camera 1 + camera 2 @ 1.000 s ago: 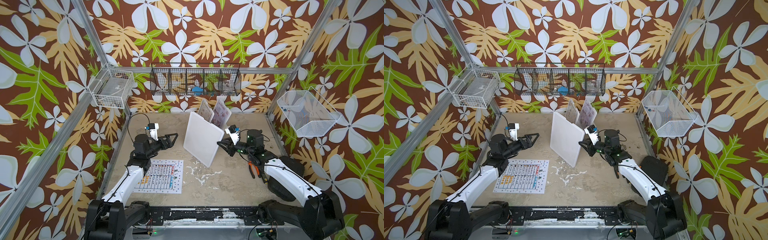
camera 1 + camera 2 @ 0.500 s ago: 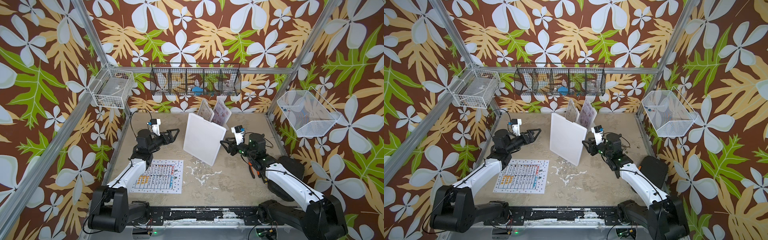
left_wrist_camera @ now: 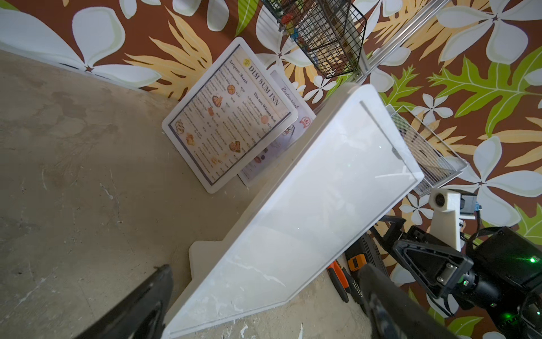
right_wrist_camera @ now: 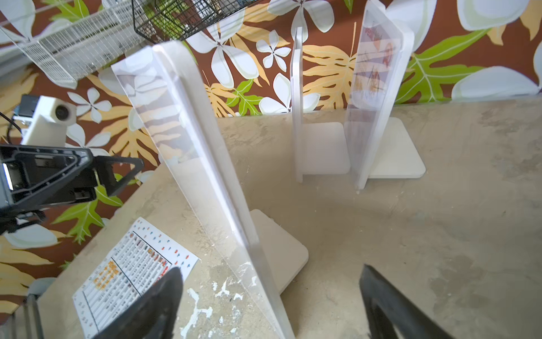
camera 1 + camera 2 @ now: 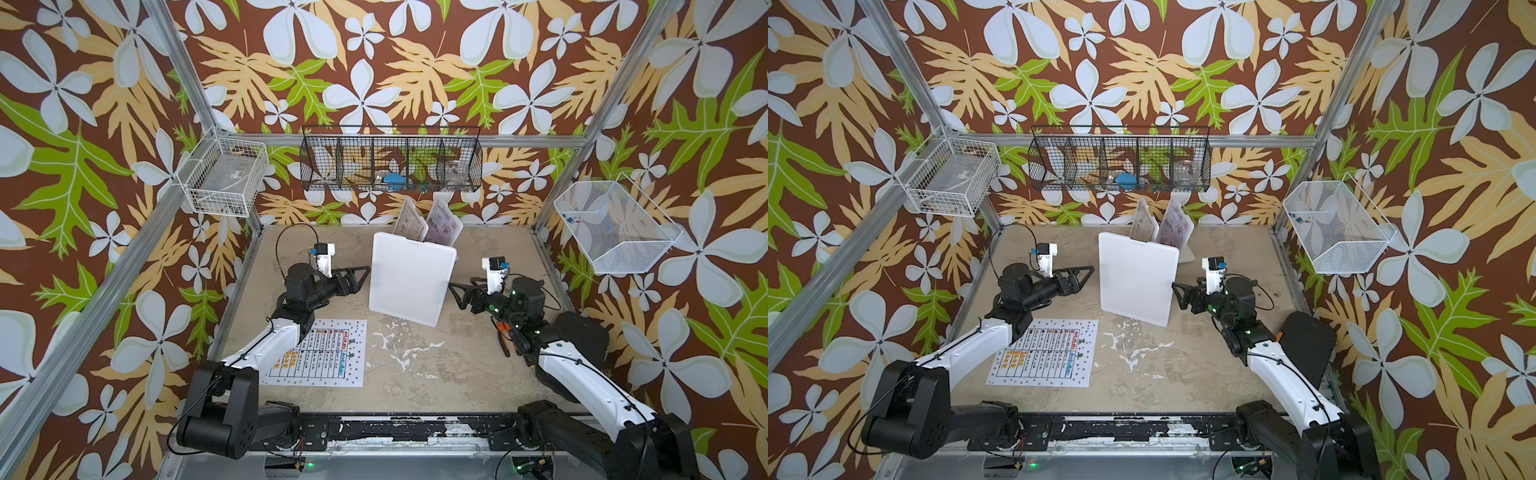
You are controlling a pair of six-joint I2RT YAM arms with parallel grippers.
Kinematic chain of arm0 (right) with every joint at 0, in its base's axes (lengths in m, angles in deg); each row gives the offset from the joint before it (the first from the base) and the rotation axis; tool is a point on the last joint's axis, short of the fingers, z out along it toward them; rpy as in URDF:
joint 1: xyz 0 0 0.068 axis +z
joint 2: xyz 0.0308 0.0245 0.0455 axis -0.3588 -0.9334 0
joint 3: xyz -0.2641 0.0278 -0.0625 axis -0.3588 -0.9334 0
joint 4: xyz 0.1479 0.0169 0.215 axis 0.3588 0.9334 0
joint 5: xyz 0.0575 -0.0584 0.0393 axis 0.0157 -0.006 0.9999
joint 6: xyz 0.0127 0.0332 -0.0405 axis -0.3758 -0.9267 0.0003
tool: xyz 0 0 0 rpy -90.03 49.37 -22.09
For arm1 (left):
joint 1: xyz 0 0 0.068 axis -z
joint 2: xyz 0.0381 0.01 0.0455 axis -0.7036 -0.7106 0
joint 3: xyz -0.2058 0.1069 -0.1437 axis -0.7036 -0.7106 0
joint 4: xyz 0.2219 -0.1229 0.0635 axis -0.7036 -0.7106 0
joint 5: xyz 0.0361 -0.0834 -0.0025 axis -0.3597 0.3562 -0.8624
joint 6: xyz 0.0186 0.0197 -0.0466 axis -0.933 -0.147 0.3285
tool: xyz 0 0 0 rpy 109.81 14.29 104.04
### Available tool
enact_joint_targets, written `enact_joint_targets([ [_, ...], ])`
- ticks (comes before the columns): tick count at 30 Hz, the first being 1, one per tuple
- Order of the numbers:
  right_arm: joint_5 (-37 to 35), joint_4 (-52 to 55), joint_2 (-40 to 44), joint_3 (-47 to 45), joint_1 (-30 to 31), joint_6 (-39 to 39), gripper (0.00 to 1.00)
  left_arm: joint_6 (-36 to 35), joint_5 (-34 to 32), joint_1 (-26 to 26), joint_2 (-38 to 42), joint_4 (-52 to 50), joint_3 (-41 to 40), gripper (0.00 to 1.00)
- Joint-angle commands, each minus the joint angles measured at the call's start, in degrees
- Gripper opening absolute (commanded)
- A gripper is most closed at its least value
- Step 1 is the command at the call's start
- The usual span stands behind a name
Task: Insert the menus into the narrow rack
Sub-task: Move the narrow rack to the center of the board.
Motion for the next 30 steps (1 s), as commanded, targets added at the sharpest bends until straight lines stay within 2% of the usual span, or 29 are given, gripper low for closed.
enact_joint_targets([
  [1, 0.7, -7.0, 2.7, -3.4, 0.0, -2.8, 1.00, -2.0, -0.8, 1.0, -1.8, 2.1, 0.4, 1.00],
  [5, -0.1, -10.5, 3.3, -6.6, 0.0, -5.2, 1.00, -1.8, -1.2, 2.0, -4.8, 3.9, 1.3, 1.00],
  [9, 3.7, -11.7, -1.1, -5.6, 0.0, -4.4, 1.00, -1.9, -0.4, 2.8, -7.7, 4.1, 3.3, 0.97],
  [13, 4.1, -11.4, -6.9, -2.4, 0.0, -4.4, 1.00, -1.7, -0.3, 3.0, -9.5, 4.2, 3.9, 0.87],
  [19, 3.4, -11.7, -13.2, 0.9, 0.0, -4.4, 0.92, -1.0, 0.4, 3.1, -12.0, 4.4, 4.7, 0.71],
  [25, 2.0, -11.6, -15.0, 2.2, 0.0, -4.0, 0.89, -0.6, 1.0, 3.3, -13.6, 4.3, 5.4, 0.56],
  [30, 1.5, -11.0, -15.8, 2.9, -0.4, -3.4, 0.88, -0.6, 1.3, 3.4, -14.1, 3.8, 5.7, 0.48],
])
